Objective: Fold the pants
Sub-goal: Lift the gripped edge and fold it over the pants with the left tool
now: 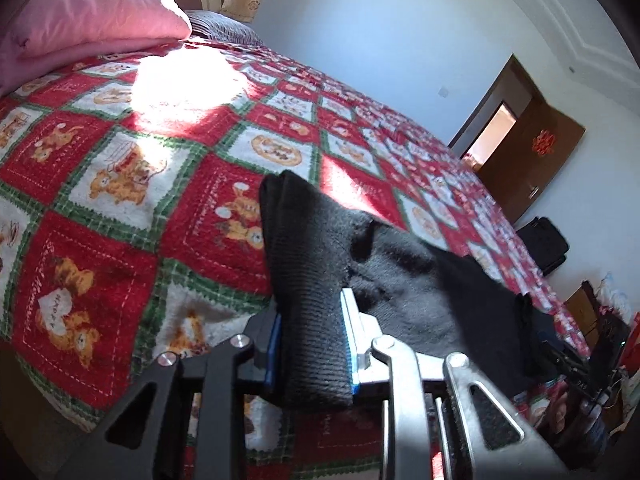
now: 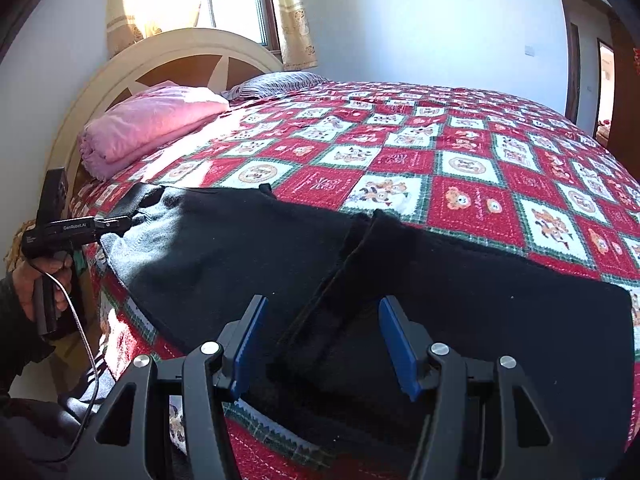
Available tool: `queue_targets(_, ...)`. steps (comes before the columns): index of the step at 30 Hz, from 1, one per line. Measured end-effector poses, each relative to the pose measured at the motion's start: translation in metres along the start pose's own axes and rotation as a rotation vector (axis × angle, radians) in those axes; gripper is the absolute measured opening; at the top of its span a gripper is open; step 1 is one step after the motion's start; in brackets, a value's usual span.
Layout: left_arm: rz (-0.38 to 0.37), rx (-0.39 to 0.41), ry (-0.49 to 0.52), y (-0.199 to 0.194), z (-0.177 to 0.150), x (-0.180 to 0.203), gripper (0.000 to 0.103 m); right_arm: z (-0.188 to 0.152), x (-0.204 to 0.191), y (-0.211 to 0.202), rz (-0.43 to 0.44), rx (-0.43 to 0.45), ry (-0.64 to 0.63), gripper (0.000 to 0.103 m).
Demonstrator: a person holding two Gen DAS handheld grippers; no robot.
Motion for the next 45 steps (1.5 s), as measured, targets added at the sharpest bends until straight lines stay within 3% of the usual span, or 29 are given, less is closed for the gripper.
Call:
queue_targets(10,-0.175,0.114,0.044,-0.033,0.029,0.059,0.026,0.022,0.039,-0.043,-0.045,0.074,0.142,0.059)
queue_targets(15,-0.239,0.149,0.126,-0.044,0.035,0.103,0.026,0.017,0.071,-0.064,-0.062,0.090,0.277,0.059)
queue_targets(20,-0.321,0.161,0.172,-0.048,0.038,0.143,0.026,0.009,0.100,-0.086,-0.138,0.112,0.347,0.059)
queue_targets(30,-0.431,0.127,0.302,-0.035,0.035,0.235,0.023,-0.008,0.133,-0.117,-0.210,0.125,0.369,0.060)
queue_targets(45,-0.571,-0.003,0.493,-0.011,-0.003,0.360,0.023,-0.020,0.178,-0.135,-0.261,0.167,0.467,0.060)
Point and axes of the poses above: each gripper's, at about its wrist camera, not at the fingertips, and y roughly the way its jaws point, x to its right, z to its top, the point moved 6 cm from there along y, roughly the way its jaws point, and after that the axes turned 5 degrees about z, right-handed, at the moved point
